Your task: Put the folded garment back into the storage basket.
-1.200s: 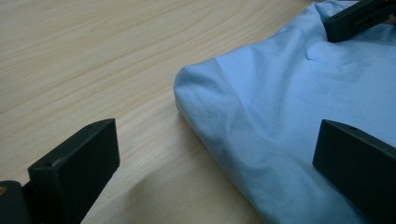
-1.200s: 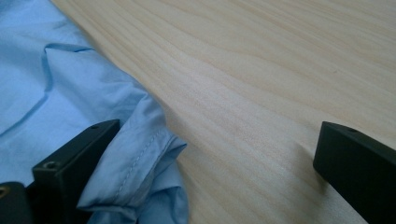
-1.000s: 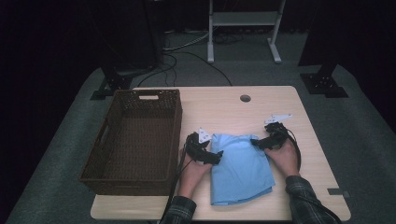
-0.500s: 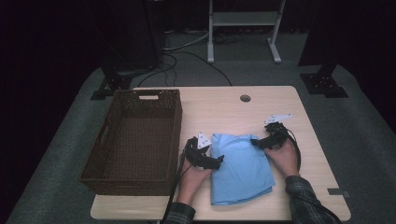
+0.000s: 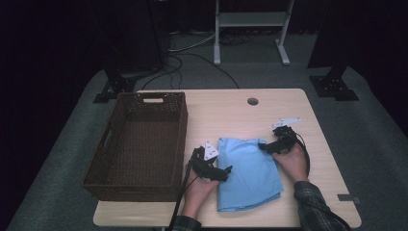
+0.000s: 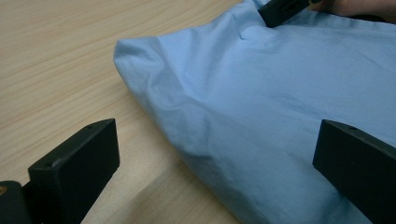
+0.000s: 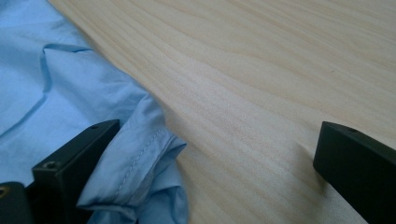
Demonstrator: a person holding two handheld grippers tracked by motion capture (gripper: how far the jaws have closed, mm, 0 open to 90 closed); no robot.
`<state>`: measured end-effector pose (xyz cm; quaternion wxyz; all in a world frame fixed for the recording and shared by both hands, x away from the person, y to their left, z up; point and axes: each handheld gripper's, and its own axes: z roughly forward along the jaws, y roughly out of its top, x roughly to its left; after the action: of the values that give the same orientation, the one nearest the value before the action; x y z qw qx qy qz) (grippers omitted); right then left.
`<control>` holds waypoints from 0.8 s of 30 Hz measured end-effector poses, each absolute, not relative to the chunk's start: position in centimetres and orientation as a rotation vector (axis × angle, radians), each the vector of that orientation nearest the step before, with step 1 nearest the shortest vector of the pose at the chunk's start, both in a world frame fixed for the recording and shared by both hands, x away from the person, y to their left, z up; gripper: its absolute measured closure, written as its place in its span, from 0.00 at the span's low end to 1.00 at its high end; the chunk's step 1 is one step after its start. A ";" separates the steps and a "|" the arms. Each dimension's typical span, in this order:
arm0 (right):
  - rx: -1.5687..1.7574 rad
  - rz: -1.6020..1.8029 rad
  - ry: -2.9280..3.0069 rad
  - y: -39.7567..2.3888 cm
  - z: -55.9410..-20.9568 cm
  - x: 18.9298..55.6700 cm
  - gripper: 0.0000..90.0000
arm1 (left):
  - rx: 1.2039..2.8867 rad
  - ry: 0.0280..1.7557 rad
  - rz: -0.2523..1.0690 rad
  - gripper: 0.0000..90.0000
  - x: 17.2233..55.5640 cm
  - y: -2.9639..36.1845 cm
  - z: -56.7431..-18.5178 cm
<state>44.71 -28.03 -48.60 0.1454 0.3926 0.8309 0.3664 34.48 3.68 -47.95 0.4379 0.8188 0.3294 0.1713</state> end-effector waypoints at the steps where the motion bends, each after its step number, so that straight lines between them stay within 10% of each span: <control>1: 1.131 1.055 2.393 -28.0 -48.6 44.7 0.00 | 2.033 0.818 0.425 0.00 34.4 3.7 -48.0; 24: 1.133 1.057 2.392 -28.1 -48.6 44.7 0.00 | 1.960 0.799 0.425 0.00 30.6 3.6 -47.9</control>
<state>44.72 -28.06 -48.60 0.1450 0.3934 0.8304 0.3669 30.59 3.62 -47.88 0.4718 0.8005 0.3262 0.1737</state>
